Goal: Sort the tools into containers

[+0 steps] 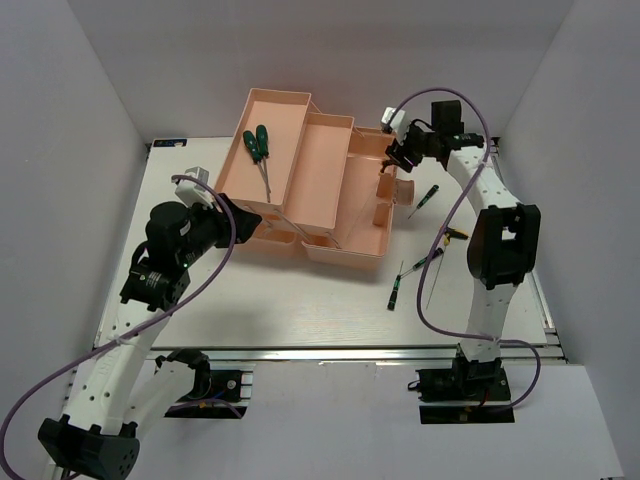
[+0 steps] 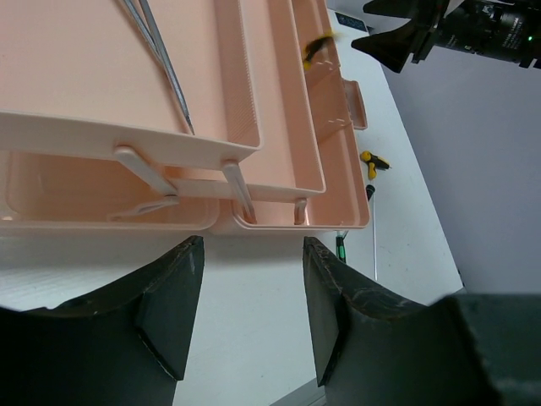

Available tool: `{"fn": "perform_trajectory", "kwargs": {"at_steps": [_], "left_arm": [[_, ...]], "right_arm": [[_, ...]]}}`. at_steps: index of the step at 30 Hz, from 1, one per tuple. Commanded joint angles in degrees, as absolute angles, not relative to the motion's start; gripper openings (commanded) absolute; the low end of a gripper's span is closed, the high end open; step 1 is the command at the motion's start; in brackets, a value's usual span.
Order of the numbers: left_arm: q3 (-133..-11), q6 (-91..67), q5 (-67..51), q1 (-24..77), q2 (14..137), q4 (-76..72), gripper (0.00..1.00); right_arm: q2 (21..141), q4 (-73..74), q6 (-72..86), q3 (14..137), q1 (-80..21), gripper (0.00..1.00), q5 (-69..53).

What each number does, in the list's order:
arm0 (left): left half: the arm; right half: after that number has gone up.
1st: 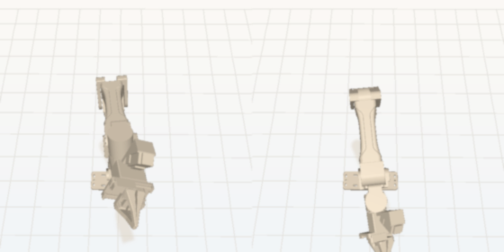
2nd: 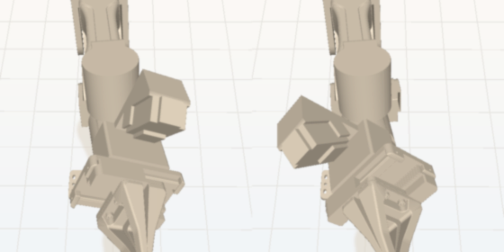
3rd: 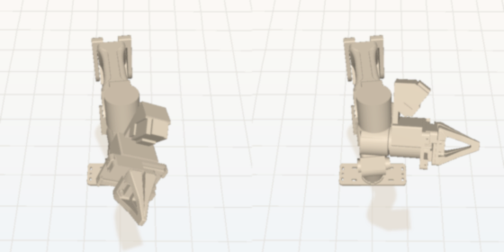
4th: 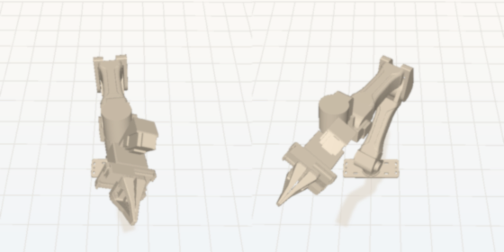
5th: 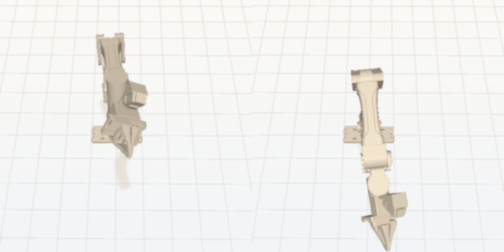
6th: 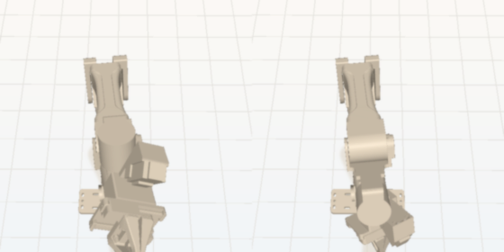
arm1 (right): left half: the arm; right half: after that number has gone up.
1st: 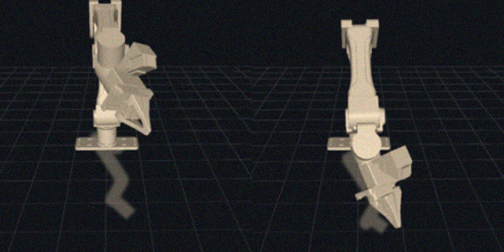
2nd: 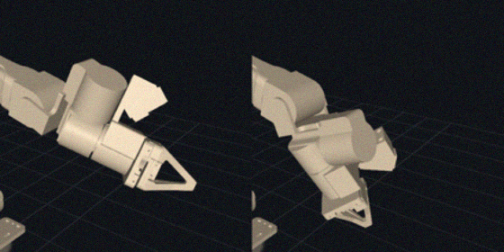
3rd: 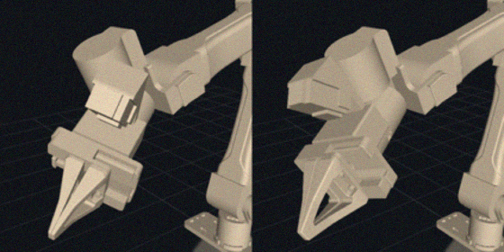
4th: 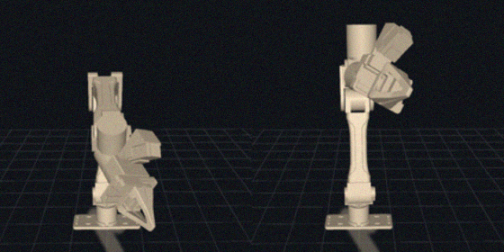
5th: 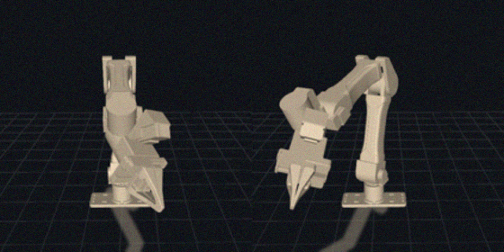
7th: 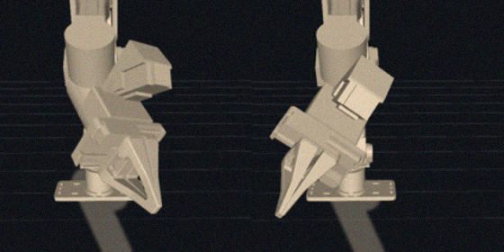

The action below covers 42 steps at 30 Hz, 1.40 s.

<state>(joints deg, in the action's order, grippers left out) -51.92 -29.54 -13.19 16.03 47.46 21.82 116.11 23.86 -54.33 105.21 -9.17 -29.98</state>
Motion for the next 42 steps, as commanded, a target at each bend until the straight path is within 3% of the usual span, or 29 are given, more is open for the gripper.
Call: {"fn": "perform_trajectory", "kwargs": {"at_steps": [1,7,10,11,12,14,19,28,33,42], "left_arm": [[-51.33,-30.32,-14.68,16.17,46.05,19.78,0.6],[-53.08,-29.36,-17.31,16.17,48.16,18.99,0.54],[-52.56,-28.83,-18.89,16.17,48.78,18.11,0.46],[-52.21,-28.83,-19.42,16.17,48.87,17.24,0.45],[-51.95,-28.83,-19.86,16.17,48.95,16.79,0.45],[-51.16,-28.92,-20.83,16.26,49.48,15.74,0.45],[-50.54,-28.83,-21.88,16.26,50.45,14.76,0.47],[-48.87,-30.05,-21.71,16.26,49.57,14.85,0.49],[-49.22,-30.59,-20.92,16.35,49.3,15.47,0.49],[-50.63,-31.29,-20.92,16.26,50.36,15.65,0.49]], "right_arm": [[114.53,26.63,-53.36,110.3,-8.7,0.64,-29.62],[105.92,27.92,-44.9,102.85,-1.42,0.63,-39.07],[101.96,37.92,-63.91,96.78,5.08,0.61,-44.98],[102.3,51.28,-72.51,96.25,7.45,0.61,-44.56],[102.83,57.68,-88.87,95.02,8.34,0.58,-43.08],[103.71,64.49,-95.16,92.39,9.84,0.58,-35.88],[103.45,53.1,-93.26,82.37,11.69,0.66,-25.51],[113.19,43.6,-87.72,87.01,9.32,0.68,-19.35],[117.24,45.26,-89.38,89.91,8.44,0.65,-18.2],[117.69,44.38,-90.61,84.29,8.26,0.54,-16.61]]}}
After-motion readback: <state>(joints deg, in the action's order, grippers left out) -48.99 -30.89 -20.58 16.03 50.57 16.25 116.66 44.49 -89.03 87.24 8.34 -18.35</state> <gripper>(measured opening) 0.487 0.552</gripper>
